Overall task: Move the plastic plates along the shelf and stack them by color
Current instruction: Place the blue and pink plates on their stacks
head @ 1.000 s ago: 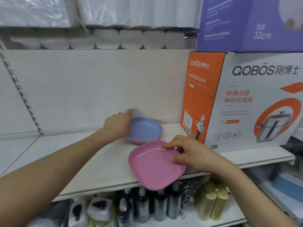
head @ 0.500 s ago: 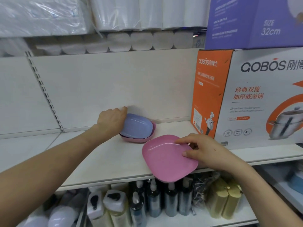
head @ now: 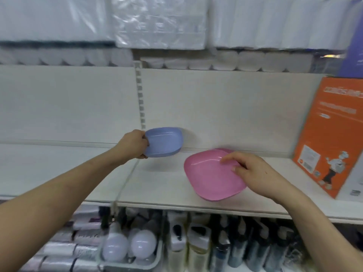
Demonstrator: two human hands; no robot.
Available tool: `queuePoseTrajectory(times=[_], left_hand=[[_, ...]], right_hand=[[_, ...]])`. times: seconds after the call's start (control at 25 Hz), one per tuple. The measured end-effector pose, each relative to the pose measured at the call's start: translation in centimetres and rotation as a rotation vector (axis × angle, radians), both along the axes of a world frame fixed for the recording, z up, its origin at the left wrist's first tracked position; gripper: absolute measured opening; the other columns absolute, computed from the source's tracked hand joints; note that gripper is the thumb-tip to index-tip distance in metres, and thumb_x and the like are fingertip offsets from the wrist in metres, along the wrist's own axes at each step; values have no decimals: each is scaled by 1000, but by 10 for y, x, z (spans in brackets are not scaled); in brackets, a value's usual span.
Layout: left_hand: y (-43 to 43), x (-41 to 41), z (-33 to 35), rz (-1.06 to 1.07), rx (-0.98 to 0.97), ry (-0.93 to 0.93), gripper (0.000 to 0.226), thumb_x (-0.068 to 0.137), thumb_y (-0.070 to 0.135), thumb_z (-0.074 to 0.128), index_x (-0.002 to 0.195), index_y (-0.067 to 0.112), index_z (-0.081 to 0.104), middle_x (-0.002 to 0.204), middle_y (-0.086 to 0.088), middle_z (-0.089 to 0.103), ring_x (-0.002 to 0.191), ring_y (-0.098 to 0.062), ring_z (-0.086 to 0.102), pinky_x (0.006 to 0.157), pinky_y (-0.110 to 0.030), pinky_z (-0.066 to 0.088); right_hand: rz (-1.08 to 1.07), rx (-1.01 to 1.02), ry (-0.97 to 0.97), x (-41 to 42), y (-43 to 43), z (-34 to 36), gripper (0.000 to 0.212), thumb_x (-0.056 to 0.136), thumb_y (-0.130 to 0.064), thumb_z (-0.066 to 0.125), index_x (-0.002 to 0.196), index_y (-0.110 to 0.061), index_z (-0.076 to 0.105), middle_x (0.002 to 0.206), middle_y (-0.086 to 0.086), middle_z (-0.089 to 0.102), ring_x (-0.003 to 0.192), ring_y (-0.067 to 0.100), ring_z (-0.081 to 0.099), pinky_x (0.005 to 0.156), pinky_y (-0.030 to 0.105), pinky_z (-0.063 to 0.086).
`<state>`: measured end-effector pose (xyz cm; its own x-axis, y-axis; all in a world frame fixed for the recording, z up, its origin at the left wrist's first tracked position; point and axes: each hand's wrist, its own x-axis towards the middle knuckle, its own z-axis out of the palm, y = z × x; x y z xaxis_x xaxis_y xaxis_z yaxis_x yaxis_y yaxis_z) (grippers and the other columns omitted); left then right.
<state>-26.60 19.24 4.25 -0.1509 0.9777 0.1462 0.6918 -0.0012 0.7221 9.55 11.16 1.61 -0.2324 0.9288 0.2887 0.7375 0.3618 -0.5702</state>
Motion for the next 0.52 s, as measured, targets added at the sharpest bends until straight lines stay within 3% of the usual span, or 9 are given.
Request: queuePoseTrajectory(times=[0.16,0.36,0.52], left_hand=[[-45,-141,-4,16,-8,-103,28,91,1,57,118,7,64,123,-13,55,88,-24,67,64,-24,57],[-129,-304,-3,107,50,14,70,82,18,82,142,26,46,128,2,51,103,-23,63,79,-35,56],[-206,-422,-10,318,57,112,87,76,24,85,150,30,37,137,2,48,123,-24,53,91,-36,46]], right_hand=[[67,3,7,-129,12,7,47,97,-9,57,137,-33,62,128,-11,63,113,9,57,81,3,36],[211,-25,84,-306,13,4,79,79,-33,84,149,-31,48,139,-8,52,122,14,53,100,32,45],[415,5,113,-448,4,-1,84,70,-35,89,139,-41,42,135,-11,48,121,11,48,89,23,41]])
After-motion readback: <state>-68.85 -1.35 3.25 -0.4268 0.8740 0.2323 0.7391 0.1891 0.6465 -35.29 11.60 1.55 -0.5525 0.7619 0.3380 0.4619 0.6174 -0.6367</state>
